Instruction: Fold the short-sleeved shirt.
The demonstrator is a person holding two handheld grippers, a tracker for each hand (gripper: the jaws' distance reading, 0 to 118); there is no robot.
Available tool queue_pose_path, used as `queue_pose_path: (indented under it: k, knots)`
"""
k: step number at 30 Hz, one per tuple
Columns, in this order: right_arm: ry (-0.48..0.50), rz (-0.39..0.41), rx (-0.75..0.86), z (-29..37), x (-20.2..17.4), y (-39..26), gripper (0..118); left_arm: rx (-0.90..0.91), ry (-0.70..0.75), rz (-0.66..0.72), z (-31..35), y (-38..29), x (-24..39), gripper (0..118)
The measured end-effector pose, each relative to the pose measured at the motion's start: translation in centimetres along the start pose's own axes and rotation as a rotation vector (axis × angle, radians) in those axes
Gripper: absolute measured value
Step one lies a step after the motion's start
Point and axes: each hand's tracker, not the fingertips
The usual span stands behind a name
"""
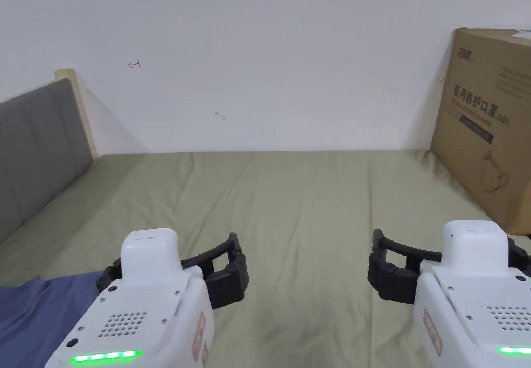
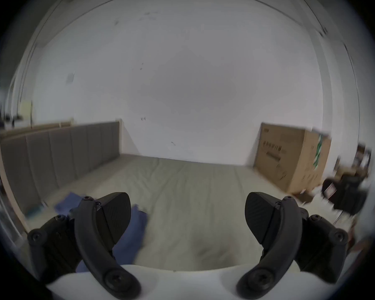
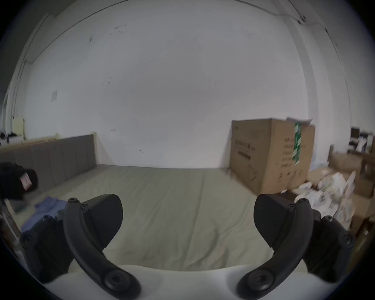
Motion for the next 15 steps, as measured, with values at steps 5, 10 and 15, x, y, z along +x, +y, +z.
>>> queue_pose_path:
  k: [5, 10, 15]
  knots:
    - [-0.121, 0.576, 0.155, 0.3, -4.5, 0.0, 118, -0.003, -0.111, 0.597, -1.0, -1.6, -3.8, 110]
    - [-0.04, 1.216, 0.251, 0.7, -8.2, -3.8, 118, -0.016, -0.165, 1.051, -2.1, -5.6, -6.5, 110]
    - [0.067, 1.068, 0.116, 0.0, -8.9, -4.9, 118, -0.052, -0.082, 0.884, -2.4, -5.3, -5.4, 110]
